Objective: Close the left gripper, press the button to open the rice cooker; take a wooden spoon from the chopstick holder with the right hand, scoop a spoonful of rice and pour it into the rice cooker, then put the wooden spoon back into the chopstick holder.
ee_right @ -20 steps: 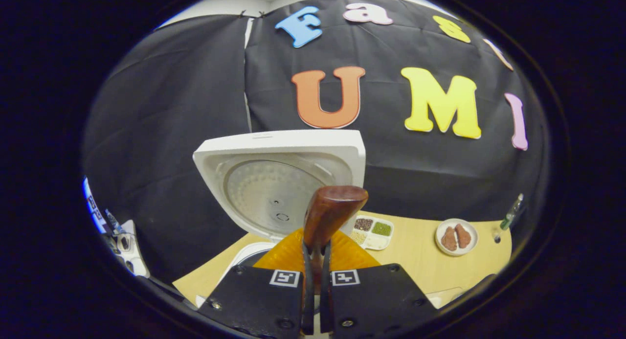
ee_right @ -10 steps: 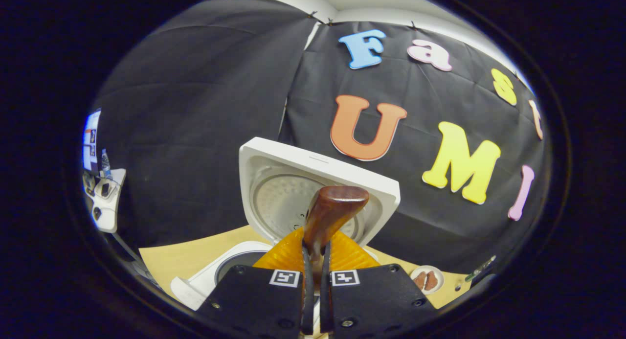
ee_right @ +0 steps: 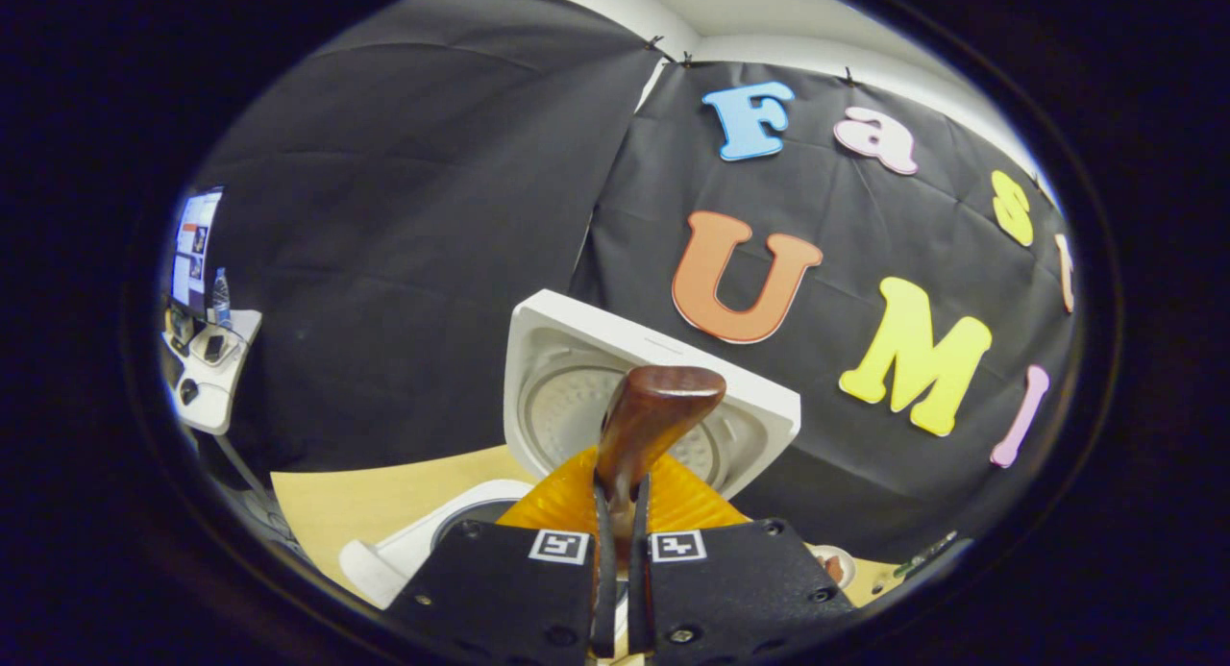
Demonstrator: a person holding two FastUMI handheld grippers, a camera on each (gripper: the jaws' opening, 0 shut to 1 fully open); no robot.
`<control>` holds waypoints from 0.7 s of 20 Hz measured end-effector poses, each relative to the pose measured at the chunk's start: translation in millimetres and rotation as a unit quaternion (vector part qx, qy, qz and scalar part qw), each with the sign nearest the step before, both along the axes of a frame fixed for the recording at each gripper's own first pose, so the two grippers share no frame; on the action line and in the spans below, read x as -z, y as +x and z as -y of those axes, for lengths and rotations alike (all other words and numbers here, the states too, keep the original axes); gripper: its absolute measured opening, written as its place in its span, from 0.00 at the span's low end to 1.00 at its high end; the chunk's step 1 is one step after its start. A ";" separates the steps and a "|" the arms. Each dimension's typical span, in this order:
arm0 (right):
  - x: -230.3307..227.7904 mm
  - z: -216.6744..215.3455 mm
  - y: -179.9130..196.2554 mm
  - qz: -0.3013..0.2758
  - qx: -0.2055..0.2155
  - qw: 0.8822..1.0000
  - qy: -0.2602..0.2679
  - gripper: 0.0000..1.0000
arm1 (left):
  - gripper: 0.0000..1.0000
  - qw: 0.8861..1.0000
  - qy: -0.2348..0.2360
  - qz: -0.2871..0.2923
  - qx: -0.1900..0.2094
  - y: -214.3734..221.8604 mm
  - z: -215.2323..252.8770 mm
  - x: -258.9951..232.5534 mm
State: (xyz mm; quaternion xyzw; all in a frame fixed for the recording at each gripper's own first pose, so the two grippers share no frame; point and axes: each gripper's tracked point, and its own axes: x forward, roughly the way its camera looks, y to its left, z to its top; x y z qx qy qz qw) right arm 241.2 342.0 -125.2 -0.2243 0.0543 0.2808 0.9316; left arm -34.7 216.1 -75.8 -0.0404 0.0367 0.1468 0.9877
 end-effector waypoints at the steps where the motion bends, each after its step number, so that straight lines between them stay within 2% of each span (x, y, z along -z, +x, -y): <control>1: -2.1 2.0 -1.3 -0.005 0.003 1.000 0.011 0.10 | 0.94 1.000 0.000 -0.002 0.002 2.0 1.6 -0.2; 7: -21.6 29.2 -6.3 -0.068 0.023 0.992 0.104 0.10 | 0.94 1.000 -0.006 0.004 0.014 4.1 22.4 -11.2; 11: -42.7 68.0 -10.0 -0.112 0.047 0.976 0.181 0.10 | 0.94 1.000 -0.011 0.004 0.026 8.8 45.3 -16.1; 14: -60.7 114.9 -15.4 -0.124 0.066 0.964 0.224 0.10 | 0.94 0.999 -0.008 0.007 0.040 16.6 70.7 -25.0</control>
